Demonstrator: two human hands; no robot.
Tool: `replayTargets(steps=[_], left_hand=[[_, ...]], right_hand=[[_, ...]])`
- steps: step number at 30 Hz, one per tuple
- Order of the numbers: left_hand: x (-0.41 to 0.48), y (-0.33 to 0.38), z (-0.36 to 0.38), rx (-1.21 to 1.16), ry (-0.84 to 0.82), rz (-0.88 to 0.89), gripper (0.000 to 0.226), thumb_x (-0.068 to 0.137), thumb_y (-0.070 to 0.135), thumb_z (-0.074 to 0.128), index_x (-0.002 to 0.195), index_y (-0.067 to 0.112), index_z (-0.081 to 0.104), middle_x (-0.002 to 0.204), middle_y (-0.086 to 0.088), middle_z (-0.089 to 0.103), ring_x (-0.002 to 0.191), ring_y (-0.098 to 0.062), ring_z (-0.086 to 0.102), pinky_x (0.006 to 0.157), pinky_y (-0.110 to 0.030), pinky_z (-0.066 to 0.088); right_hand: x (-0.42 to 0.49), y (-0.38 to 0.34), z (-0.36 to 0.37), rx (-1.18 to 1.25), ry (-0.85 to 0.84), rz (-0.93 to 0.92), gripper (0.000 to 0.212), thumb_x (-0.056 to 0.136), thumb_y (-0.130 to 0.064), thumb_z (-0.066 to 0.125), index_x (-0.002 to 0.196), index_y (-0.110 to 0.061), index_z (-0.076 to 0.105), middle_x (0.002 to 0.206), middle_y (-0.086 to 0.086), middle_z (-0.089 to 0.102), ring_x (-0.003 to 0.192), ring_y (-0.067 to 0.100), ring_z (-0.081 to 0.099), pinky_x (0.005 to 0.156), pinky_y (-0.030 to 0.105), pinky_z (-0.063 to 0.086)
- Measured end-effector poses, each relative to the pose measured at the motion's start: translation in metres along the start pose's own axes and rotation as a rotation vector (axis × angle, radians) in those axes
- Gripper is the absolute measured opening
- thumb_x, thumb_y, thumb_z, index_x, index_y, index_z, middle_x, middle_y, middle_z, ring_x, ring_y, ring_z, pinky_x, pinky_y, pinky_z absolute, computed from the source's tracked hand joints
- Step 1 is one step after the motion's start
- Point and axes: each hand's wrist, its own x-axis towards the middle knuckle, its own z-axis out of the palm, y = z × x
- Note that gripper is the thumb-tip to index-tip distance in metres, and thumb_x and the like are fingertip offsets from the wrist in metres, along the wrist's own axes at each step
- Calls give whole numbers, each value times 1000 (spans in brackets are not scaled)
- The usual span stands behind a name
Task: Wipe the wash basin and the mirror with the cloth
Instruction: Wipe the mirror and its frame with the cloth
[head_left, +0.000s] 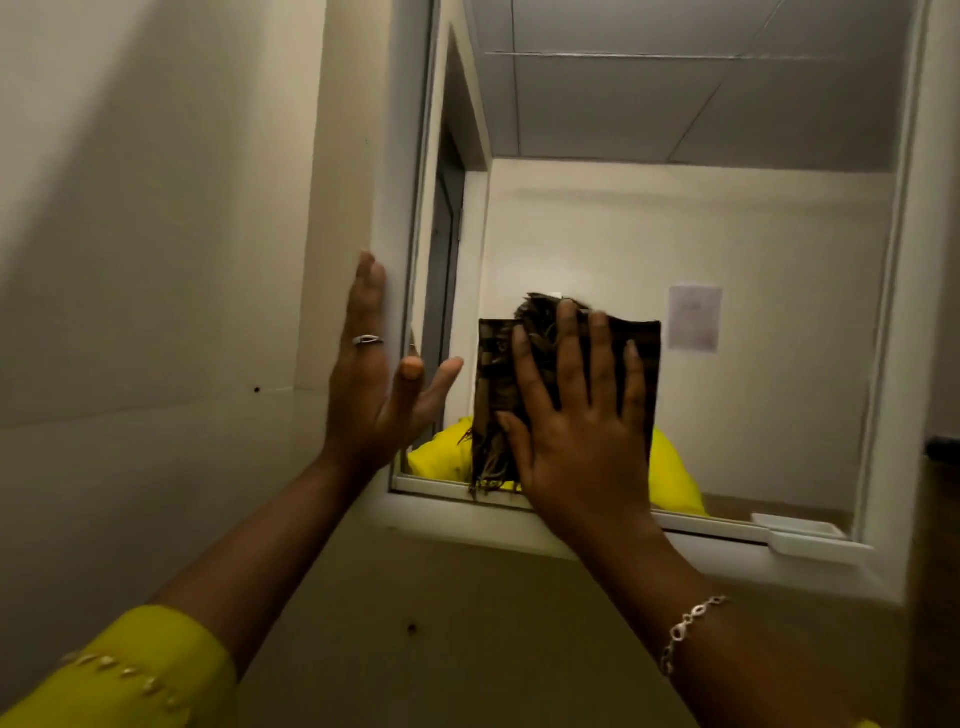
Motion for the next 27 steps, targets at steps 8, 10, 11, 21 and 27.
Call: replayTargets(steps=[8, 10, 11, 21, 27], left_hand=[[0, -1, -2, -196, -9, -45, 91, 87, 68, 15, 143, -3, 11, 154, -23, 12, 143, -24, 14, 117, -25, 15], [-1, -1, -3, -222, -12, -54, 93, 87, 68, 16, 142, -6, 13, 153, -25, 13, 143, -22, 15, 116, -21, 15], [-1, -1, -4, -225, -11, -55, 93, 87, 68, 16, 142, -7, 14, 153, -25, 13, 142, -21, 15, 116, -18, 15], [-6, 4, -7, -268, -6, -92, 90, 85, 71, 16, 143, 3, 11, 153, -15, 14, 142, -19, 16, 115, -15, 15], [-17, 4, -5, -133, -42, -92, 87, 87, 69, 12, 145, 3, 14, 156, -16, 8, 145, -23, 10, 118, -21, 13]], right_hand=[[17, -52, 12, 32, -34, -68, 60, 95, -44, 33, 147, -19, 18, 154, 17, 12, 142, 34, 2, 114, 50, 5], [18, -57, 13, 32, -46, -94, 60, 95, -44, 32, 147, -19, 17, 155, 17, 11, 142, 33, 2, 114, 50, 4], [18, -58, 14, 32, -51, -108, 60, 95, -44, 32, 148, -19, 17, 155, 16, 11, 142, 33, 2, 114, 50, 4], [5, -55, 16, 67, -67, -289, 64, 92, -46, 36, 147, -18, 16, 154, 16, 17, 142, 33, 8, 113, 49, 8], [8, -31, 11, 67, -100, -494, 61, 93, -46, 36, 146, -20, 21, 154, 13, 18, 143, 31, 11, 114, 48, 10]])
